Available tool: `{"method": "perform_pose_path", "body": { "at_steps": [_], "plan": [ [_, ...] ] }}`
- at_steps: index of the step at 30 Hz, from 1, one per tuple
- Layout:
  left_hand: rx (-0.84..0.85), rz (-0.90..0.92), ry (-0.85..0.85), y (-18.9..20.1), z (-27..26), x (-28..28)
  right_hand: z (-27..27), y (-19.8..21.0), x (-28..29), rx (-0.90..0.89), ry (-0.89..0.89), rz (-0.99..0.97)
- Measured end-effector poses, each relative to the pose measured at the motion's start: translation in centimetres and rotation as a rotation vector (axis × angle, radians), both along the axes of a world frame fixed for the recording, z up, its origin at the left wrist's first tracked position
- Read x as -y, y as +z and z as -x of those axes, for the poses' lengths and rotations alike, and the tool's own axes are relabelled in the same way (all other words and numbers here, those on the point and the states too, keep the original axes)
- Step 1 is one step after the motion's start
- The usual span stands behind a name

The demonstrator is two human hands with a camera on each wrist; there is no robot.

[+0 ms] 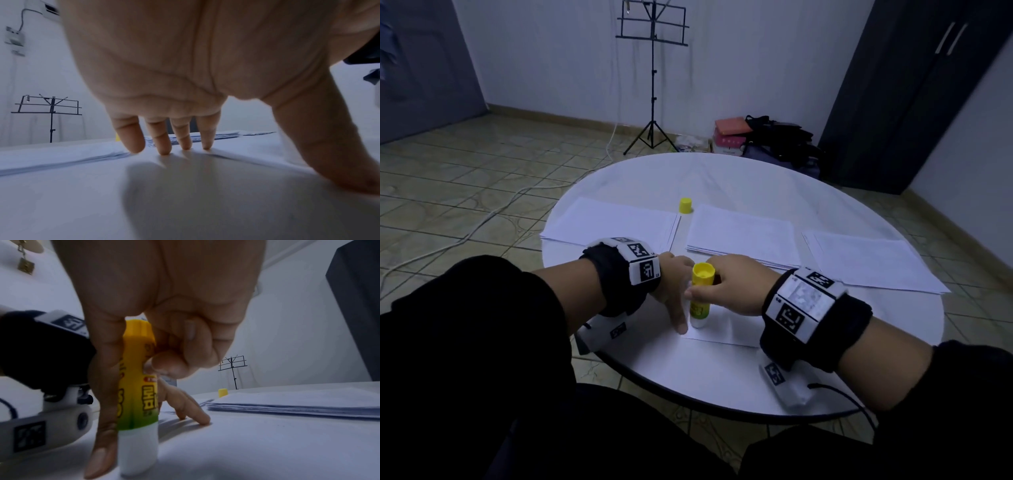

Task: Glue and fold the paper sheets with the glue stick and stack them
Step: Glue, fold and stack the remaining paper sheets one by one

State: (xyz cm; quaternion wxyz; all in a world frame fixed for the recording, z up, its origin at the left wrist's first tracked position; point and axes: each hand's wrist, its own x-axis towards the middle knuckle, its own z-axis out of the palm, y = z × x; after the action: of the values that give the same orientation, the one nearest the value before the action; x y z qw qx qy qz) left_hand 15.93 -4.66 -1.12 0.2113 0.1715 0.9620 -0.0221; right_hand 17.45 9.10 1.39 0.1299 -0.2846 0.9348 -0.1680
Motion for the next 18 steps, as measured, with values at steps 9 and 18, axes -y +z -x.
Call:
{"method": "perform_pose_path", "body": {
  "at_steps": [9,18],
  "plan": [
    [0.003,0.118,0.054,0.1,0.5,-0.9,-0.5,0.5,-7.6,0.002,-0.154,-0.045],
    [0.072,0.122,0.088,-0.2,1.3,-2.0,1.8,0.7,-14.0,0.030,-0.426,-0.010]
  ]
}}
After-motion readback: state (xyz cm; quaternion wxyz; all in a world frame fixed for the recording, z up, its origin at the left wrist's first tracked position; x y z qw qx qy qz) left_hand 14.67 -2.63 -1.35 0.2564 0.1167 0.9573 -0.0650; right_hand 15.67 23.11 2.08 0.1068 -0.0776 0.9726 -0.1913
